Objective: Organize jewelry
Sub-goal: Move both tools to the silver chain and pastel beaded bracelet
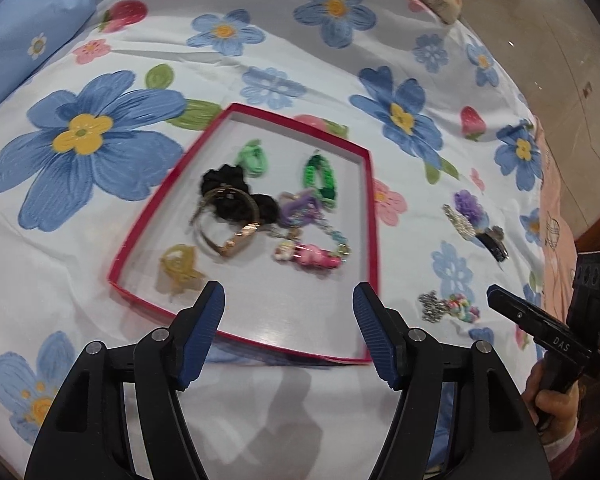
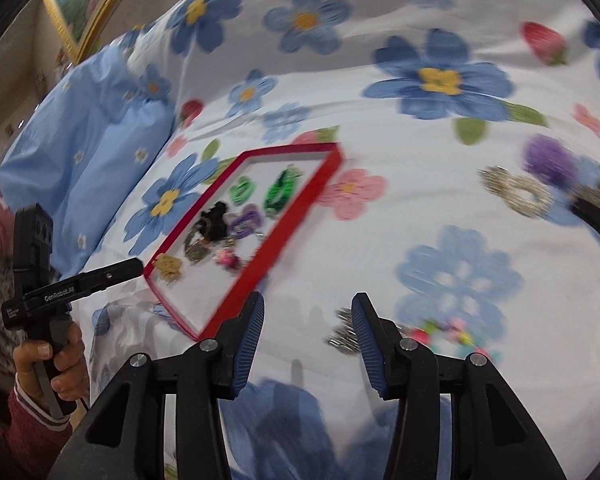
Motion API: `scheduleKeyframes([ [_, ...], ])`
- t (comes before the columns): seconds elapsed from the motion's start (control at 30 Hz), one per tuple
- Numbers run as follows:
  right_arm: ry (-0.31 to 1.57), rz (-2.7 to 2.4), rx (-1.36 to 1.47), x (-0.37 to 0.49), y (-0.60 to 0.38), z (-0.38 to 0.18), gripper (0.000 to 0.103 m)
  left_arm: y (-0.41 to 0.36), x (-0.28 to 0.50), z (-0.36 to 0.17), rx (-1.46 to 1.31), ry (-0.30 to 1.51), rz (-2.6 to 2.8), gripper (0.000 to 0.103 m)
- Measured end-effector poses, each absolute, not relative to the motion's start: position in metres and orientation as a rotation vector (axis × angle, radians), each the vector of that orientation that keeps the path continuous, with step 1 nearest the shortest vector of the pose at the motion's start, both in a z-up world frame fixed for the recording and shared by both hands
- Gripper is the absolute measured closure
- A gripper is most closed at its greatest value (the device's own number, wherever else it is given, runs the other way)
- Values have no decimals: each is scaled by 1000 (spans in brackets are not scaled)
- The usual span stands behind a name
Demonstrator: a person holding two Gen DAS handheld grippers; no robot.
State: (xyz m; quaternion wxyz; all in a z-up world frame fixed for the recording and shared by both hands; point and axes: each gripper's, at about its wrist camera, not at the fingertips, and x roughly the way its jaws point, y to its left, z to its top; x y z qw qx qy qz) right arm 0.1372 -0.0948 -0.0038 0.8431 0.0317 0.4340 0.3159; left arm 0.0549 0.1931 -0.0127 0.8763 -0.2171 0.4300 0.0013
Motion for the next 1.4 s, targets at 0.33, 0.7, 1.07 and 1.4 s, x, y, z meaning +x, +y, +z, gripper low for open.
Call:
scheduleKeyframes([
  [0.33,896,524,146,124,-168,-6,53,131,63,-3,-379,917,-116,37],
  [0.7,922,480,170,109,-201,-23,53,81,75,-8,-308,962,-195,37],
  [1.07,928,463,159,120,-205,-31,53,49,98,-19,-234,1005,-253,37],
  [1.4,976,477,75,146,-186,-48,55,15,133,-41,-146,1045,-319,37],
])
